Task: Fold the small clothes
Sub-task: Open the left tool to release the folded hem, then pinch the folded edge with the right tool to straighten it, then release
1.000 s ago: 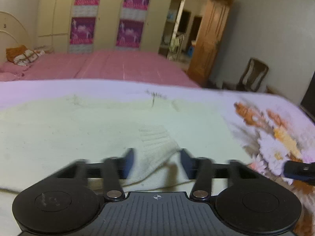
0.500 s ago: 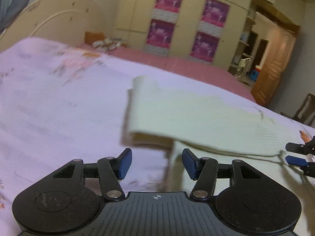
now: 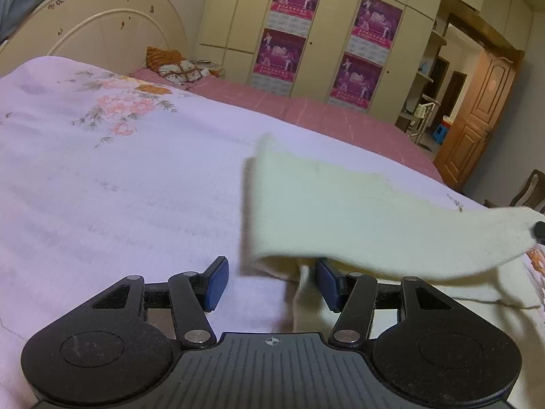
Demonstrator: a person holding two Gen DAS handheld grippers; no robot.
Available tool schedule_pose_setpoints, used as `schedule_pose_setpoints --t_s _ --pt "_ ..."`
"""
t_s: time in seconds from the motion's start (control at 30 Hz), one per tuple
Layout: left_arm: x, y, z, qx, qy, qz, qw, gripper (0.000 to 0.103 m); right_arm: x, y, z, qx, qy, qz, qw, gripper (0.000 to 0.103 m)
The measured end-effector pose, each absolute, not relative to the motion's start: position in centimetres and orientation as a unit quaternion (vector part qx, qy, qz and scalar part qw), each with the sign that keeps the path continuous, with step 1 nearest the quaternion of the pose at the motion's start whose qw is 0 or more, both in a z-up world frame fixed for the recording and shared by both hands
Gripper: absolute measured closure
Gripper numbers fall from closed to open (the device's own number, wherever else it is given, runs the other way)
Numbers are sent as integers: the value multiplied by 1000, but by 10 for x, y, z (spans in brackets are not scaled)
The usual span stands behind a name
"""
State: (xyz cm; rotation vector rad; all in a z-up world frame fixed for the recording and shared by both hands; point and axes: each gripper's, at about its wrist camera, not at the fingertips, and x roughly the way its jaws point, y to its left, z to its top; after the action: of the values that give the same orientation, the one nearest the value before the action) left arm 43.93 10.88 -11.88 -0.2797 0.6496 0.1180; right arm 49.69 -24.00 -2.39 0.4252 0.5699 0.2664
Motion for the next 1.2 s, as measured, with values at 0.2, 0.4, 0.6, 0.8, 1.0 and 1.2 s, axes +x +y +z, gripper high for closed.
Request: schedule_pose_setpoints --t_s 0.2,0.4,0.6,0.8,1.0,1.2 --pt "444 100 -120 -125 319 50 938 47 493 -264 -22 190 285 113 933 98" --pt "443 98 -122 -115 322 52 938 51 485 -281 -30 187 288 91 935 98" --pt "445 100 -123 -105 324 46 939 53 477 -291 -40 187 296 80 933 98" --pt "442 98 -122 -94 326 43 940 57 476 -296 -51 183 310 72 930 98" --pt "441 98 -122 -85 329 40 940 58 476 -298 -61 174 319 66 929 98" --pt "443 99 -118 -74 341 24 937 58 479 -298 -80 141 340 52 928 98"
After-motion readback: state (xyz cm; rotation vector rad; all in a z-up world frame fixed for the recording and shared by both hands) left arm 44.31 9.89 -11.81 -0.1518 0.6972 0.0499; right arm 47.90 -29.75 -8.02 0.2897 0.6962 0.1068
